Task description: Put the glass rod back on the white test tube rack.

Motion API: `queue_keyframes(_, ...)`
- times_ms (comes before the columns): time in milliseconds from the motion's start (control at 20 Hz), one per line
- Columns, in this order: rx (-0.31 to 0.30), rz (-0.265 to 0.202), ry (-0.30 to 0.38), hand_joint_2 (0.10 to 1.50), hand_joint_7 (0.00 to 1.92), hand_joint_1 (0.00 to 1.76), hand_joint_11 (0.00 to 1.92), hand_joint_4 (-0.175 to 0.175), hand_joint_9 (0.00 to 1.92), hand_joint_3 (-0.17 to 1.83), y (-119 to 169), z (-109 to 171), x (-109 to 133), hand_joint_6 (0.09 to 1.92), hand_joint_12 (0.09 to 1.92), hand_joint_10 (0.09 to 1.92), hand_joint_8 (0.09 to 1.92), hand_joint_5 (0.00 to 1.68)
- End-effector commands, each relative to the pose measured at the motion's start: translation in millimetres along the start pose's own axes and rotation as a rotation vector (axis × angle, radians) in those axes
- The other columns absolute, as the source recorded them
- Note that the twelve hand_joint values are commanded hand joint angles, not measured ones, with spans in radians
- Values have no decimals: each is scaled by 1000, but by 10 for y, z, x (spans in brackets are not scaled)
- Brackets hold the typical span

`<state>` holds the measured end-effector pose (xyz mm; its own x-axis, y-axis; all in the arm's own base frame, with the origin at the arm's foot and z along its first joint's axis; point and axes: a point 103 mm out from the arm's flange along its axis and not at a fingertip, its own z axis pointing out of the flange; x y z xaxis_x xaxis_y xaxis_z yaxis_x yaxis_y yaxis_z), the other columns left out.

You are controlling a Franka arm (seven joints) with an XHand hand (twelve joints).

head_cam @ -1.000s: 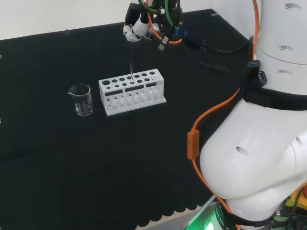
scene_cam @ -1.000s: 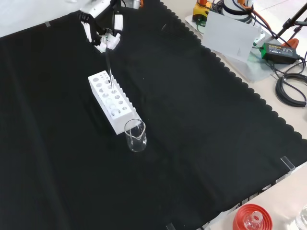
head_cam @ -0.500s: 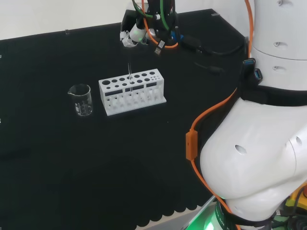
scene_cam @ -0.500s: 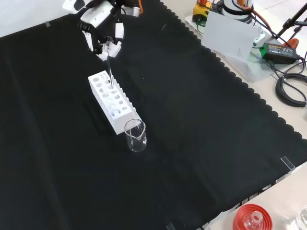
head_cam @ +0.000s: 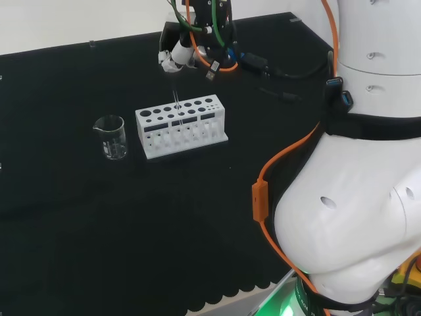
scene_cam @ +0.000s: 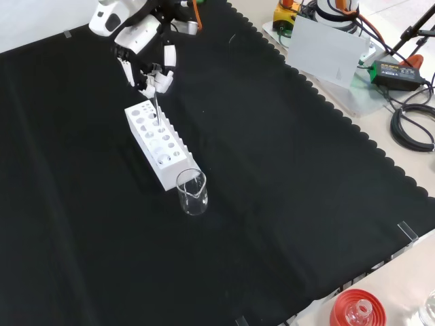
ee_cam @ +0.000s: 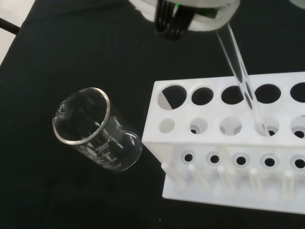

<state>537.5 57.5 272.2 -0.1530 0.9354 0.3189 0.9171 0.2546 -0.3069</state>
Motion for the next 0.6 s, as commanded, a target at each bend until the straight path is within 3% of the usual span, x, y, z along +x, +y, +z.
queue_keyframes(50, 13, 6, -14, 768, 1217, 1306, 1619, -175, 1770, 572, 25, 39, 25, 727, 728, 550, 1014, 1061)
queue_keyframes(600, 4, 13, -15, 769, 1217, 1306, 1619, -175, 1769, 572, -60, 50, -151, 728, 728, 549, 1014, 1060)
